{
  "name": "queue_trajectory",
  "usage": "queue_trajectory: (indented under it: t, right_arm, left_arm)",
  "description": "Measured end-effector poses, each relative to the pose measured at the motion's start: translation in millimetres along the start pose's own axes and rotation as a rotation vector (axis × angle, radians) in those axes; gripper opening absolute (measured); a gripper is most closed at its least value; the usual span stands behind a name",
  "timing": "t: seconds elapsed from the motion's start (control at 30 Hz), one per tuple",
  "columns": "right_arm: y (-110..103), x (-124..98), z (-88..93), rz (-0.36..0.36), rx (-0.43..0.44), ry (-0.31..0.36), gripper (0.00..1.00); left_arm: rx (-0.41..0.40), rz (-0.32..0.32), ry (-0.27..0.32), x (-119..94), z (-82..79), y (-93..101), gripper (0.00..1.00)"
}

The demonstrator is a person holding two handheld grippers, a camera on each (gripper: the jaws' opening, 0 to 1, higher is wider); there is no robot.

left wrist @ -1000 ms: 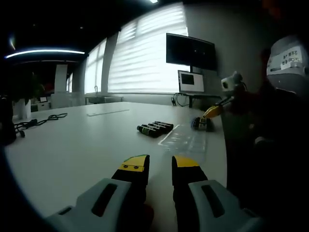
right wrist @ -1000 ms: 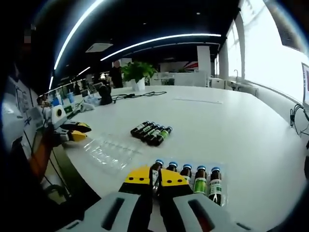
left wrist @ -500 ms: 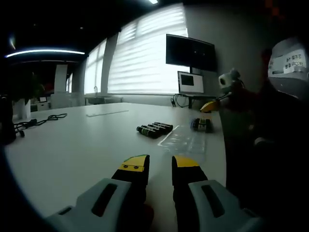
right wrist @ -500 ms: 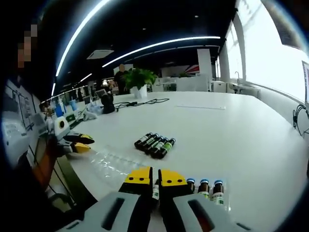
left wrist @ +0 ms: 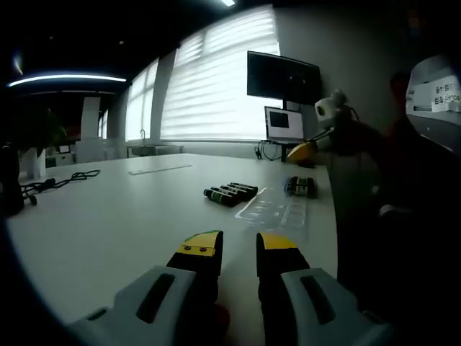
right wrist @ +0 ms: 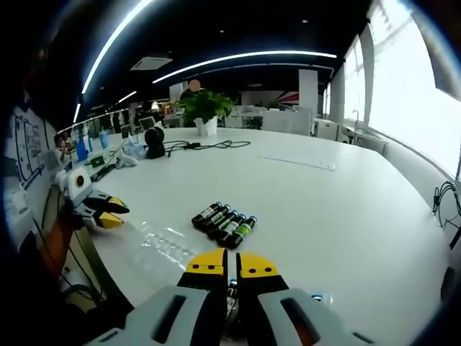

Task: Grip medicine bottles put into box

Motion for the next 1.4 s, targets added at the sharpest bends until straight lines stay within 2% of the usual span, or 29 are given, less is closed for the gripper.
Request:
queue_trajectory:
  t: [0.5, 0.57, 0.7, 0.8, 0.9, 1.07, 1.23, 1.4]
  right_arm:
    - [5, 41, -24.5, 0.078, -0.052, -0.078, 0.04]
    - [9, 49, -25.6, 0.121, -0.068, -0.080, 0.06]
    - [9, 65, -24.6, 0.118, -0.023, -0.102, 0.06]
    - [7, 72, -25.1, 0.115, -0.020, -0.114, 0.06]
    - [8, 79, -20.7, 0.128, -0.006, -0.154, 0.06]
    - [9, 84, -21.9, 0.162, 0.033, -0.140, 0.06]
    - [8, 90, -20.7, 0.153, 0.101, -0.125, 0.06]
    - [14, 90, -18.8, 0.192, 0.135, -0.107, 0.06]
  left_arm:
    - [-0.003, 0.001, 0.008, -1, -0.9, -0.6, 0.13]
    - [-0.001, 0.001, 0.008, -1, -0.8, -0.7, 0.13]
    - [-0.001, 0.001, 0.006, -1, -0.7, -0.9, 0.13]
    - [-0.006, 0.005, 0.012, -2, -1.3, -0.8, 0.13]
    - [-0.006, 0.005, 0.014, -2, -1.5, -0.8, 0.13]
    - [-0.007, 0.005, 0.013, -2, -1.5, -0.8, 0.13]
    - [-0.007, 0.005, 0.016, -2, -1.8, -0.2, 0.13]
    - [-0.008, 0.007, 0.018, -2, -2.1, 0.1, 0.13]
Point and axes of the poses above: the point that each gripper's makers call its tool centre point, and the gripper's own axes: x roughly forward along the fingers, y roughly to its right, z roughly out of its underside, the point moved 3 cm from there along -x, roughly backward along the fingers, and after that the axes turned 15 degrees about -y, right-handed, at the moved point
